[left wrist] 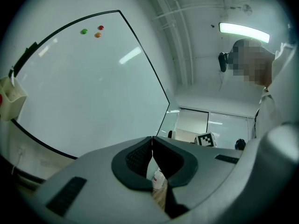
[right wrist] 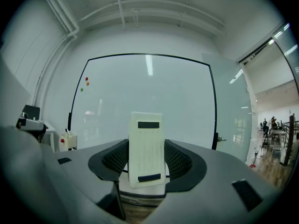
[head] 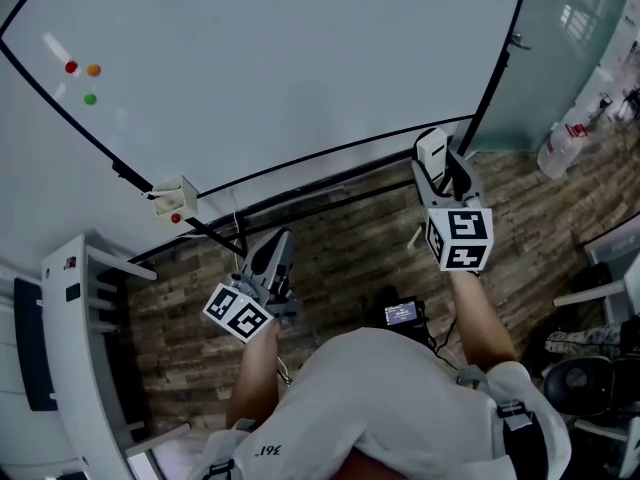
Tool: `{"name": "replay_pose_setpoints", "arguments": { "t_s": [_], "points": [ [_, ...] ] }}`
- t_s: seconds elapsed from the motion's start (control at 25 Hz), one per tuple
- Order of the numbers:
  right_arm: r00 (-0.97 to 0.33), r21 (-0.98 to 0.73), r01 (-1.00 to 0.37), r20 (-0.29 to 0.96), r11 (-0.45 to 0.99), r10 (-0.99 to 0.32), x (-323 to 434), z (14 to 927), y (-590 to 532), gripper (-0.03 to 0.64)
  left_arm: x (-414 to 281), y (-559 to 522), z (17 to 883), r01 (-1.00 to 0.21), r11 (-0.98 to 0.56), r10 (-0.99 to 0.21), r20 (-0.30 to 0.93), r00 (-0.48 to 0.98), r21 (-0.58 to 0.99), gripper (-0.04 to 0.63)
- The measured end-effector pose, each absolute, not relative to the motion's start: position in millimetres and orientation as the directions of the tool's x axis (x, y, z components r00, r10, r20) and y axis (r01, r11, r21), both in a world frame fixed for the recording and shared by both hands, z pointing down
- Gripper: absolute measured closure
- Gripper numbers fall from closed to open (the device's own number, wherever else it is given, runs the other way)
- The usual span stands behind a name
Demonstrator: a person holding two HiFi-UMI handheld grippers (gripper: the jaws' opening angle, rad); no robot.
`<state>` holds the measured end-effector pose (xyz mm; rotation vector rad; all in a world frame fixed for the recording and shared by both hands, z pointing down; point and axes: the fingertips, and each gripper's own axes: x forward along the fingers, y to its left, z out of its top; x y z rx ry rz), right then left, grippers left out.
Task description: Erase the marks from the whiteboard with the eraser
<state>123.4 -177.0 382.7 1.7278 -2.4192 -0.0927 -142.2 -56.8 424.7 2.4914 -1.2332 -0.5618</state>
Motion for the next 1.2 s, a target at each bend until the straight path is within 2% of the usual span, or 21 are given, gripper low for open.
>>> {"name": "replay_pose_setpoints", "arguments": {
  "t_s": [0.2, 0.68, 1.2],
  "points": [
    [-0.335, 0.075, -0.937, 0.09, 0.342, -0.938, 123, 387, -152, 0.365, -144, -36, 430, -0.678, -0.593, -0.798, -0.206, 0.566, 0.435, 0.589],
    [-0.338, 0.022, -0.94, 0.094, 0.342, -0.936, 139, 394, -85, 0.365, -139, 11, 438, -0.642, -0.612, -0.779, -0.215, 0.588, 0.462, 0.589],
    [-0.397, 0.015, -0.915, 0.129, 0.402, -0.909, 168, 401, -91, 0.365, -109, 7, 435, -0.668, -0.578, -0.804, -0.188, 0.564, 0.47, 0.589]
  ]
}}
